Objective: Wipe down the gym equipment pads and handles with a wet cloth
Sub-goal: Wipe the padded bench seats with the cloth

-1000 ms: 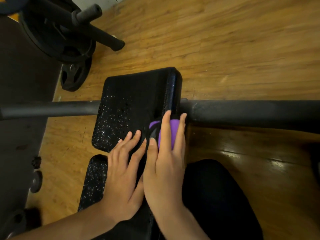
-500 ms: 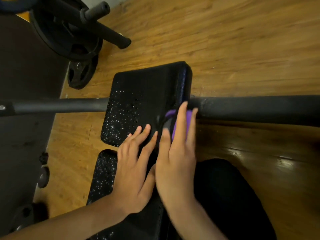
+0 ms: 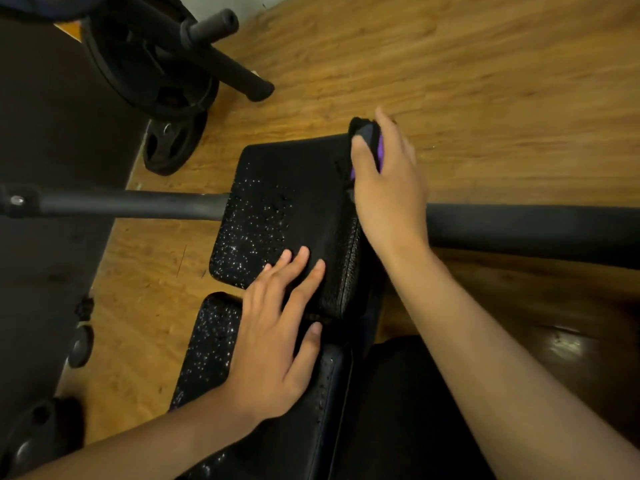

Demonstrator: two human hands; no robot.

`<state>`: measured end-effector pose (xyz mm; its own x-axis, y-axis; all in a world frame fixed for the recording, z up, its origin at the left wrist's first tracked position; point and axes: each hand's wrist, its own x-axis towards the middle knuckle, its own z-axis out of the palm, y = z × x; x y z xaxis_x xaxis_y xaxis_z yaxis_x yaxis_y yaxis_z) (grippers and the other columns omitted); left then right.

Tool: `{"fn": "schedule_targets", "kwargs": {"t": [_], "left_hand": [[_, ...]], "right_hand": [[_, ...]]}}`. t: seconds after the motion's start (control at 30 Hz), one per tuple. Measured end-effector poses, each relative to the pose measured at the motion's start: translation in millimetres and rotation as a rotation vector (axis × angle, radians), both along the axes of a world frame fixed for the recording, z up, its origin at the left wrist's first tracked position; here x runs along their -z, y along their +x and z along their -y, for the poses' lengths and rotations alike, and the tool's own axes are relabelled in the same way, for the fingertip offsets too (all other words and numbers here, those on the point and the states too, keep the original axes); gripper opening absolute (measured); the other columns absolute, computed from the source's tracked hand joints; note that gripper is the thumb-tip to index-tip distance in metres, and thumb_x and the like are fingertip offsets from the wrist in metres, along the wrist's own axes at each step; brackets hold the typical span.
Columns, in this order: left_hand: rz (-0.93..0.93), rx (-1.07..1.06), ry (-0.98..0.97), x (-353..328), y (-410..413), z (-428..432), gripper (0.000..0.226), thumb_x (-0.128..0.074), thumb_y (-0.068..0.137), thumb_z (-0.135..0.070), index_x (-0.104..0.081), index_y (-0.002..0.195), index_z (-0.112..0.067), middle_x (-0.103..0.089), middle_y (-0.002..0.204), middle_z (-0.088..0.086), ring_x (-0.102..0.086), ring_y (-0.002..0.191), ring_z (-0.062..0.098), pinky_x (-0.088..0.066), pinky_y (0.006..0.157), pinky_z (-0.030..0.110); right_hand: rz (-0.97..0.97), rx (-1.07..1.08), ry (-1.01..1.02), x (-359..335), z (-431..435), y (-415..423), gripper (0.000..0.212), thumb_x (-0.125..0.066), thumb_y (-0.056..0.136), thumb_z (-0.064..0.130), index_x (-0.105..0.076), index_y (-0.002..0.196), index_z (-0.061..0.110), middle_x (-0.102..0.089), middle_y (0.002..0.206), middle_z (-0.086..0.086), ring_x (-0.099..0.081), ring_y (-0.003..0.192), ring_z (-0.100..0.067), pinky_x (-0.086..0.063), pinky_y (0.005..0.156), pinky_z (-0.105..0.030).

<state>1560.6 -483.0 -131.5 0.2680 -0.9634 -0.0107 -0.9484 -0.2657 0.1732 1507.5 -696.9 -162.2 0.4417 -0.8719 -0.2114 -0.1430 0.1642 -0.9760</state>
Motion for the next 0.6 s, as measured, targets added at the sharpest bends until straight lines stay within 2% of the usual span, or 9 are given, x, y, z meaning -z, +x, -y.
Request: {"fn": "schedule_targets", "kwargs": {"t": [0.13, 0.23, 0.33, 0.43, 0.5, 0.6], "left_hand": [[-0.01, -0.008, -0.001, -1, 1, 0, 0.062, -0.045, 0.1, -0.028, -0.035, 0.16, -0.018, -0.03, 0.167, 0.003, -0.021, 0.158, 0.025, -0.021, 0.123, 0.055], [-0.024, -0.007, 0.004, 0, 1, -1, 0.063, -0.044, 0.1, -0.029, -0.035, 0.16, -0.018, -0.029, 0.169, 0.001, -0.021, 0.158, 0.025, -0.021, 0.124, 0.054], [-0.004, 0.004, -0.003, 1, 2, 0, 0.062, -0.045, 0.1, -0.028, -0.036, 0.159, -0.016, -0.03, 0.168, 0.002, -0.022, 0.158, 0.025, -0.021, 0.124, 0.054], [-0.003, -0.004, -0.008, 1, 2, 0, 0.061, -0.045, 0.1, -0.027, -0.037, 0.159, -0.015, -0.031, 0.167, 0.002, -0.022, 0.158, 0.024, -0.021, 0.124, 0.054], [-0.005, -0.004, -0.01, 2, 0, 1, 0.061, -0.045, 0.099, -0.027, -0.037, 0.159, -0.015, -0.031, 0.167, 0.003, -0.022, 0.158, 0.024, -0.021, 0.125, 0.054], [-0.007, 0.002, -0.006, 1, 1, -1, 0.062, -0.046, 0.099, -0.027, -0.037, 0.159, -0.016, -0.031, 0.167, 0.003, -0.022, 0.158, 0.025, -0.021, 0.124, 0.054]], "right_hand": [[0.0, -0.004, -0.026, -7, -100, -40, 0.063, -0.03, 0.103, 0.053, 0.003, 0.156, 0.054, 0.006, 0.171, 0.012, -0.007, 0.157, -0.009, -0.017, 0.115, -0.019], [0.009, 0.01, 0.019, -14, -131, -45, 0.066, -0.03, 0.101, 0.054, 0.013, 0.15, 0.061, 0.014, 0.169, 0.019, 0.003, 0.155, 0.0, -0.017, 0.119, -0.019], [0.017, 0.012, 0.07, -2, -69, -19, 0.07, -0.038, 0.106, 0.048, 0.009, 0.159, 0.046, 0.002, 0.172, 0.009, -0.007, 0.155, -0.009, -0.013, 0.107, -0.011], [0.021, -0.018, 0.09, 3, 11, 4, 0.068, -0.046, 0.107, 0.041, -0.008, 0.164, 0.033, -0.019, 0.17, 0.003, -0.019, 0.155, -0.016, -0.019, 0.119, -0.027], [0.05, -0.012, 0.079, 3, 20, 7, 0.063, -0.046, 0.107, 0.04, -0.018, 0.163, 0.035, -0.027, 0.167, 0.006, -0.024, 0.153, -0.015, -0.021, 0.117, -0.027], [0.05, 0.066, 0.061, 4, -30, -10, 0.06, -0.038, 0.108, 0.043, -0.011, 0.162, 0.044, -0.016, 0.17, 0.01, -0.017, 0.154, -0.011, -0.014, 0.106, -0.014]]}}
